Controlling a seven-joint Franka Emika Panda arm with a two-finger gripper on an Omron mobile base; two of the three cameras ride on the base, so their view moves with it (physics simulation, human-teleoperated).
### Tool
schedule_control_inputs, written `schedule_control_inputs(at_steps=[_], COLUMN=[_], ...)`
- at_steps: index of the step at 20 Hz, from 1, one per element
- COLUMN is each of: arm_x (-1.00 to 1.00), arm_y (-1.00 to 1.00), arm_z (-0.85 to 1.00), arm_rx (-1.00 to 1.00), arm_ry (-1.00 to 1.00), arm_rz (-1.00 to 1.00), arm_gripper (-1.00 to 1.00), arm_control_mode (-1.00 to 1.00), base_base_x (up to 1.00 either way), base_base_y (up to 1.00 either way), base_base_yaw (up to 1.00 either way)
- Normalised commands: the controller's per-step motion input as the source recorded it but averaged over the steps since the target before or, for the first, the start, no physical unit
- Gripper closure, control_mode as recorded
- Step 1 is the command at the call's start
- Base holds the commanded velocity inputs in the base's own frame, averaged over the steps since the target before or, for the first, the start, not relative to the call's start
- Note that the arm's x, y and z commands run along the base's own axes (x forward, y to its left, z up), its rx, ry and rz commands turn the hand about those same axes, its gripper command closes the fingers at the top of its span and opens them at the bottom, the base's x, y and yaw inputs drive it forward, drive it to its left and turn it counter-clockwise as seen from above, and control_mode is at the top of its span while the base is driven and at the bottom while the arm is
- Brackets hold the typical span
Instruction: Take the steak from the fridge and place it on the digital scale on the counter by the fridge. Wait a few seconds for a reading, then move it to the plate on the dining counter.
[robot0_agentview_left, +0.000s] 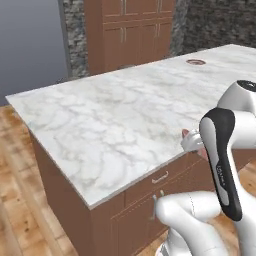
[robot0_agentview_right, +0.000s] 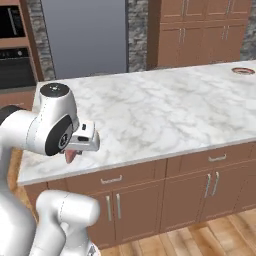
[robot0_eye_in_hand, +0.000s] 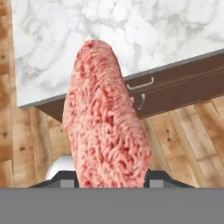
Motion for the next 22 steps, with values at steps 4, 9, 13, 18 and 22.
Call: schedule_control_inputs(at_steps=[4, 9, 13, 18, 22], arm_x=[0.0, 0.0, 0.0, 0.0, 0.0], arm_y=[0.0, 0.0, 0.0, 0.0, 0.0], arm_z=[0.0, 0.0, 0.0, 0.0, 0.0], arm_rx=[0.0, 0.0, 0.0, 0.0, 0.0], arm_ry=[0.0, 0.0, 0.0, 0.0, 0.0], arm_rz=[0.0, 0.0, 0.0, 0.0, 0.0], arm_gripper=[1.0, 1.0, 1.0, 1.0, 1.0], arm_control_mode=[1.0, 1.0, 1.0, 1.0, 1.0], base_base_x=[-0.48, -0.02, 0.39, 0.85, 1.0], base_base_y=[1.0, 1.0, 1.0, 1.0, 1.0], base_base_yaw=[-0.01, 0.0, 0.06, 0.1, 0.15])
